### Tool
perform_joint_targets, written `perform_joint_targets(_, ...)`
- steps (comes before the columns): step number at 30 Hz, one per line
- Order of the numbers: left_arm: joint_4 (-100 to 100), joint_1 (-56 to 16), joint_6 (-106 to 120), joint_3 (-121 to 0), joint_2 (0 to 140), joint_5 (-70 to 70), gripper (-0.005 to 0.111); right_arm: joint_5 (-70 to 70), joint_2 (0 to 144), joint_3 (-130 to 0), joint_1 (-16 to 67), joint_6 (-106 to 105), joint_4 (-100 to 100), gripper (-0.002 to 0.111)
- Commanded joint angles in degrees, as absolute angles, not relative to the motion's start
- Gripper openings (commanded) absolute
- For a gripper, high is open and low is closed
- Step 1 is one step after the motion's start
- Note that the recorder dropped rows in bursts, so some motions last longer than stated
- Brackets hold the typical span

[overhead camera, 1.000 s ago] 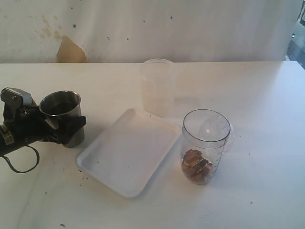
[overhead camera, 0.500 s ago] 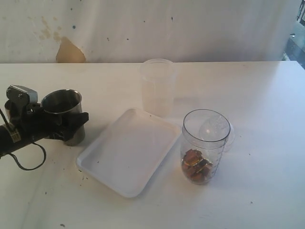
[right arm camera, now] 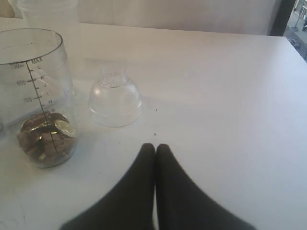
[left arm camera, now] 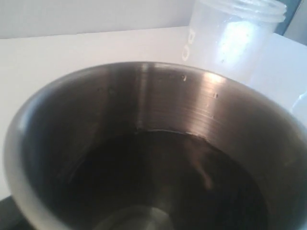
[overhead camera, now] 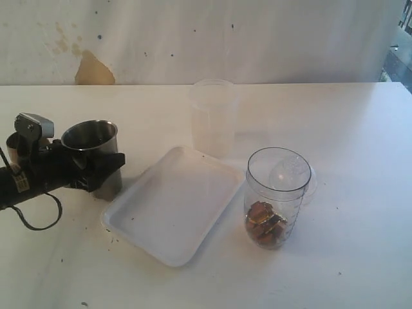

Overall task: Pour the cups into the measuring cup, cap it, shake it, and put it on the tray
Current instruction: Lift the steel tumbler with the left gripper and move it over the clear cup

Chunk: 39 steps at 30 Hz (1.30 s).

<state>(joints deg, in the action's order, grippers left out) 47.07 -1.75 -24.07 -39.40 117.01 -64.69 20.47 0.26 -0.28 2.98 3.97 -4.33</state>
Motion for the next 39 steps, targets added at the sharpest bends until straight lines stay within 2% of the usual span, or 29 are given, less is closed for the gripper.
perform_joint_targets(1,46.5,-3.6,-25.2,-39.5,110.5,-67.8,0.0,20.1,0.0,0.0,2.6,3.9,-4.5,0.0)
perform_joint_targets(6,47.4,-6.3,-30.4,-41.5,104.1,-60.4,0.0,20.1,0.0,0.0,2.6,3.9,-4.5,0.0)
perform_joint_targets(13,51.6,-13.7,-37.4,-48.1,99.2,-52.8,0.0,20.1,0.0,0.0,2.6,3.9,-4.5,0.0)
perform_joint_targets(24,51.7,-28.5,-35.6,-55.6,99.0,-39.7,0.0,20.1,0.0,0.0,2.6,3.9,-4.5,0.0)
perform_joint_targets(39,51.7,-38.0,-30.3,-62.8,101.5,-29.7,0.0,20.1,0.0,0.0,2.6,3.9,-4.5,0.0)
